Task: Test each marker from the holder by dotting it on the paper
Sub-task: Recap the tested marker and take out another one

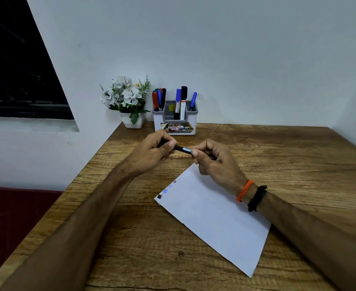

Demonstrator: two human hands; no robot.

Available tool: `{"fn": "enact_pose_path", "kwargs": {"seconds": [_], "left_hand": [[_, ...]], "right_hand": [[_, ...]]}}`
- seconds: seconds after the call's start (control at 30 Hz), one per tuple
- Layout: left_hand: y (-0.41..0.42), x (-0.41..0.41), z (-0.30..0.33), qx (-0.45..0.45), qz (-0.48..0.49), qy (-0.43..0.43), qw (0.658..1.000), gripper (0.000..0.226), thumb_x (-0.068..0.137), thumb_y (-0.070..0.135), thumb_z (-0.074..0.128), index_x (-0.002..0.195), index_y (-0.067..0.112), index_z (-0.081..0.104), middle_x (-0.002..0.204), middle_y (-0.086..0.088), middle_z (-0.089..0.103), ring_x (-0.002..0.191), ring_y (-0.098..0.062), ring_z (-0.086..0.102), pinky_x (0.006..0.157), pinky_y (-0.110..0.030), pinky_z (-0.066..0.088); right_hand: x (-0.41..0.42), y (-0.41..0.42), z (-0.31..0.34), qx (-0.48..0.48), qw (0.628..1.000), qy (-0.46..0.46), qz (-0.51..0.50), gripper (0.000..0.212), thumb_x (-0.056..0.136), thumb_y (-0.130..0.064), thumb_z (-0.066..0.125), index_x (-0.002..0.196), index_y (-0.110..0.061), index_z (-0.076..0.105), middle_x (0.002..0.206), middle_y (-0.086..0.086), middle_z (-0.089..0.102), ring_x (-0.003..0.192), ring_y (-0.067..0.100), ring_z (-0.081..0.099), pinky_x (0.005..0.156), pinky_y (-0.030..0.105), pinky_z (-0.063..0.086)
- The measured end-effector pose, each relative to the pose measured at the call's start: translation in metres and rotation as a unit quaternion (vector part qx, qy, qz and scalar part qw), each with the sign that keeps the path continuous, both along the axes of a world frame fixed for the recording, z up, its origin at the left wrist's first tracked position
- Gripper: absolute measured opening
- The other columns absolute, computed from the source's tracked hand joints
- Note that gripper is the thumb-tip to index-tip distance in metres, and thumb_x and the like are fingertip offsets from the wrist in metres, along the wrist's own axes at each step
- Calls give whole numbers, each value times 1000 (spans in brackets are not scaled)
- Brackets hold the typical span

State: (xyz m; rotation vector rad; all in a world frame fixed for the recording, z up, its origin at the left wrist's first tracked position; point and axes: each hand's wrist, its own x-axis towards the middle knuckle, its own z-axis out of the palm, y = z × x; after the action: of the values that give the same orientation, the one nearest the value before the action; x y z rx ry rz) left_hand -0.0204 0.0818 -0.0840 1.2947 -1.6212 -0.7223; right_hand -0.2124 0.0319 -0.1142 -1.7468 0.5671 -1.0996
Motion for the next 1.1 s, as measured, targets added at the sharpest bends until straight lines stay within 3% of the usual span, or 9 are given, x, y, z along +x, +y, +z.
{"fn": "enact_pose_path", "kwargs": {"seconds": [0.23,0.33,0.5,0.57,0.63,0.7,0.77,0.9,1.1], "left_hand": [[1,-2,0,-5,11,-17,1000,10,98,13,49,90,12,56,71,3,57,61,-9,47,56,-24,40],[-1,-4,5,-26,15,-3,1000,5,96,10,52,94,10,57,75,0,58,61,-6,52,58,-21,45],[-1,-10,11,-58,84,150,983,30,86,-3,63,110,5,46,87,-6,65,65,-5,68,57,-19,55],[0,-15,14,-71,106,199,972,40,82,-2,68,113,6,44,78,-2,70,63,-8,69,54,-20,55],[0,-20,15,-84,116,217,966,48,76,3,74,114,8,44,73,-1,70,65,-8,70,55,-20,53],[0,-24,16,-93,119,216,965,55,70,11,78,114,12,45,74,-1,69,69,-6,70,58,-19,53],[1,-27,16,-95,115,214,965,57,67,16,78,113,16,45,74,1,69,71,-5,70,59,-18,53],[2,-30,18,-101,110,203,968,62,62,24,79,115,18,45,78,0,70,77,-7,71,68,-23,56],[2,-27,15,-89,101,191,972,68,61,35,78,118,17,46,86,-1,72,87,-11,71,77,-30,55]], "right_hand": [[0,1,0,-9,1000,-1,12,17,97,-4,57,81,-11,58,62,-1,56,43,3,41,44,18,35],[-5,-3,8,-7,1000,5,7,15,96,-3,59,83,-11,61,63,-4,62,48,3,49,48,17,40],[0,-2,13,-70,994,60,-51,13,88,-10,72,90,-21,66,80,-4,75,70,8,70,65,23,51],[1,2,16,-103,988,90,-75,22,83,-12,77,97,-23,64,79,-4,76,68,3,69,65,24,52],[2,7,23,-145,979,121,-79,47,82,-13,78,123,-23,56,81,-6,76,70,3,70,69,26,56],[2,11,32,-176,972,144,-66,80,82,-12,77,146,-35,35,89,-6,75,73,4,71,71,24,59],[1,12,39,-206,963,163,-64,97,81,-12,78,151,-46,20,91,-9,71,70,5,70,68,20,58],[-2,13,46,-250,950,176,-58,99,81,-11,77,151,-48,18,93,-9,66,67,6,70,65,21,58],[-3,11,46,-234,957,164,-56,94,79,-8,78,147,-48,27,88,-7,66,61,8,70,64,27,61]]}}
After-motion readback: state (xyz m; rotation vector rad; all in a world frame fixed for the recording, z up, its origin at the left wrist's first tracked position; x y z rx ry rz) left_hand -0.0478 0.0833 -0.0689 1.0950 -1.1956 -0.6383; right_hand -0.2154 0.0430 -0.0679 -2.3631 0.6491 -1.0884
